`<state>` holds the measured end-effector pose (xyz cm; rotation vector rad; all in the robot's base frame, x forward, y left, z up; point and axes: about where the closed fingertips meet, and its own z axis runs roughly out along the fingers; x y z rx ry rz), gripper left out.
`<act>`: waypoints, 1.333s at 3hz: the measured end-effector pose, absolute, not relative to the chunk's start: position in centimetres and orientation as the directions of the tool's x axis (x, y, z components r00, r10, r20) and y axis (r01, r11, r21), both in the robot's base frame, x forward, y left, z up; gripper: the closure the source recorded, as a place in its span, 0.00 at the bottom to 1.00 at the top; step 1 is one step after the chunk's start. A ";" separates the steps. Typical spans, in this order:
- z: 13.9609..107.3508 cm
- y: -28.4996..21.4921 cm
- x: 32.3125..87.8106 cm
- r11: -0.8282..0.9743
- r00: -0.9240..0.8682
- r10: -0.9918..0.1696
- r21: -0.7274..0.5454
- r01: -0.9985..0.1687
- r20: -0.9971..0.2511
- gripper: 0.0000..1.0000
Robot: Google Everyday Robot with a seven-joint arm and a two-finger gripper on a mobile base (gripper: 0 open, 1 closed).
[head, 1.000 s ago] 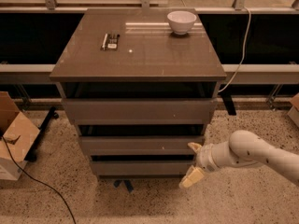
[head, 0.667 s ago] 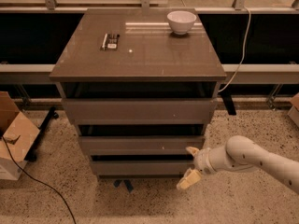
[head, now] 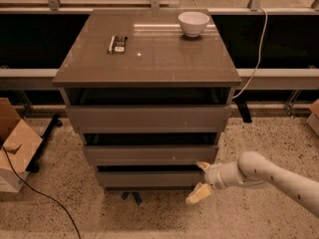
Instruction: Open bottom drawer
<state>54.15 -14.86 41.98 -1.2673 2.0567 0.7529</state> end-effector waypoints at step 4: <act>33.1 -14.6 56.2 0.441 -0.413 -0.677 0.114 -0.890 -0.609 0.00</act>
Offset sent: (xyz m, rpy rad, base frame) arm 0.0146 0.0037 -0.0731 -0.1172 0.0609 -0.0562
